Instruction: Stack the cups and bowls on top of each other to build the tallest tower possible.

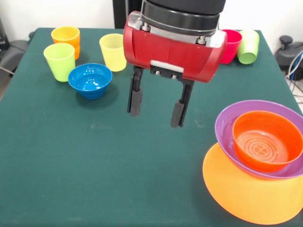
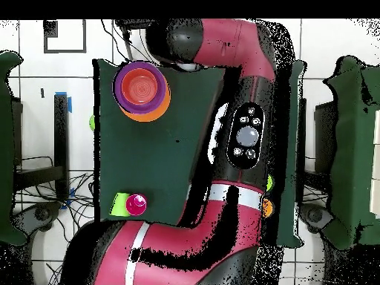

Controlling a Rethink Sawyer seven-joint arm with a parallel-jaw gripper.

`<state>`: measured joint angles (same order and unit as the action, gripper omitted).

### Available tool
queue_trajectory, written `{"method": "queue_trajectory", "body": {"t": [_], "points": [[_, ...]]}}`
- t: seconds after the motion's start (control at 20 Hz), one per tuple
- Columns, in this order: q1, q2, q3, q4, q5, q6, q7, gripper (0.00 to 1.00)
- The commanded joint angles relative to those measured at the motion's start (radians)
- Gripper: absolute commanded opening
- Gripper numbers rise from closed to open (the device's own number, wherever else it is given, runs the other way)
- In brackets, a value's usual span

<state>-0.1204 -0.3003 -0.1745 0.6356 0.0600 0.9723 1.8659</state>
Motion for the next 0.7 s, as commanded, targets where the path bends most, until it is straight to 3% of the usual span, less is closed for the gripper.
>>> {"method": "queue_trajectory", "body": {"t": [0.05, 0.35, 0.7], "points": [[-0.016, -0.019, 0.045, 0.020, -0.047, 0.100, -0.086, 1.00], [-0.030, -0.142, 0.037, 0.319, -0.044, -0.022, -0.047, 1.00], [-0.060, -0.253, 0.049, 0.572, -0.053, -0.104, -0.070, 1.00]]}}
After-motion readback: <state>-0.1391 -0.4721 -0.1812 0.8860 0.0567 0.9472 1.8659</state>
